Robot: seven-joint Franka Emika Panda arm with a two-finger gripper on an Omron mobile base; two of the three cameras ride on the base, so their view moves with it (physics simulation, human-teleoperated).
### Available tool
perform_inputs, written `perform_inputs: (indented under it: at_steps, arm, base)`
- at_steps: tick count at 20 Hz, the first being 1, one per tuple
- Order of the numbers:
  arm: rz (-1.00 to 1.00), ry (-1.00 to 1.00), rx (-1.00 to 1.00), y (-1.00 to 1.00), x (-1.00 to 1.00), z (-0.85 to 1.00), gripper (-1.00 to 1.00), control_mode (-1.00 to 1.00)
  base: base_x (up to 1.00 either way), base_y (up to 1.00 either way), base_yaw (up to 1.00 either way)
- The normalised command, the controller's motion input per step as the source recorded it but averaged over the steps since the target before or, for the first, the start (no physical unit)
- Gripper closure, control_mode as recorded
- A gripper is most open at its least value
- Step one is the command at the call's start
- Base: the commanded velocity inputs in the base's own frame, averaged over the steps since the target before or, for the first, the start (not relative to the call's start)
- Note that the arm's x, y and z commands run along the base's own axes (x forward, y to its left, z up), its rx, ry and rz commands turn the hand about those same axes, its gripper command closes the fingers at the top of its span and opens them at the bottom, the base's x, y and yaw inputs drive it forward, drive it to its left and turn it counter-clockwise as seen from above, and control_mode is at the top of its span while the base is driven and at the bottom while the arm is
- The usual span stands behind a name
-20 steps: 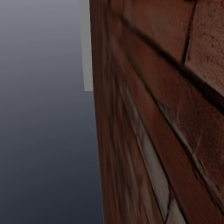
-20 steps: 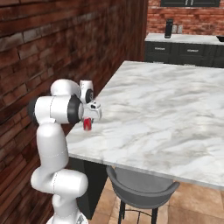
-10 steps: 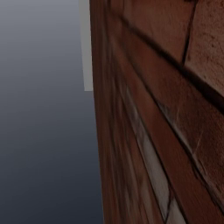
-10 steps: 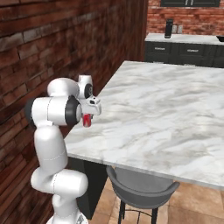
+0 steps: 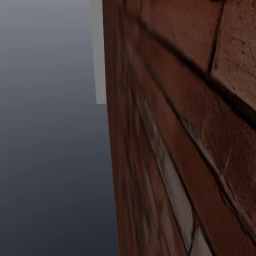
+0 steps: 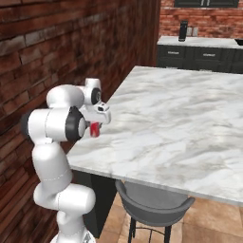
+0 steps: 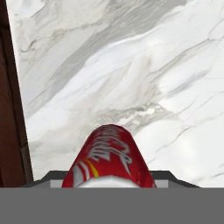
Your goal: Four empty soda cans are scattered around the kitchen. Gather all the cans and cluster them next to the stove for recycling.
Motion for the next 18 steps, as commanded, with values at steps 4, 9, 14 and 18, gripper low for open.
perform_inputs:
  at_steps: [4, 9, 14, 18]
  arm:
    - [0.0, 0.0, 0.0, -0.33, -0.15, 0.31, 1.0, -1.0]
    - [-0.01, 0.0, 0.0, -0.39, -0.22, 0.24, 1.0, -1.0]
    - [-0.01, 0.0, 0.0, -0.34, -0.28, 0.14, 1.0, -1.0]
    - [-0.04, 0.02, 0.0, -0.34, -0.36, 0.23, 1.0, -1.0]
  base:
    - [0.0, 0.0, 0.0]
    - [0.0, 0.0, 0.0]
    - [0.0, 0.0, 0.0]
    - [0.0, 0.0, 0.0]
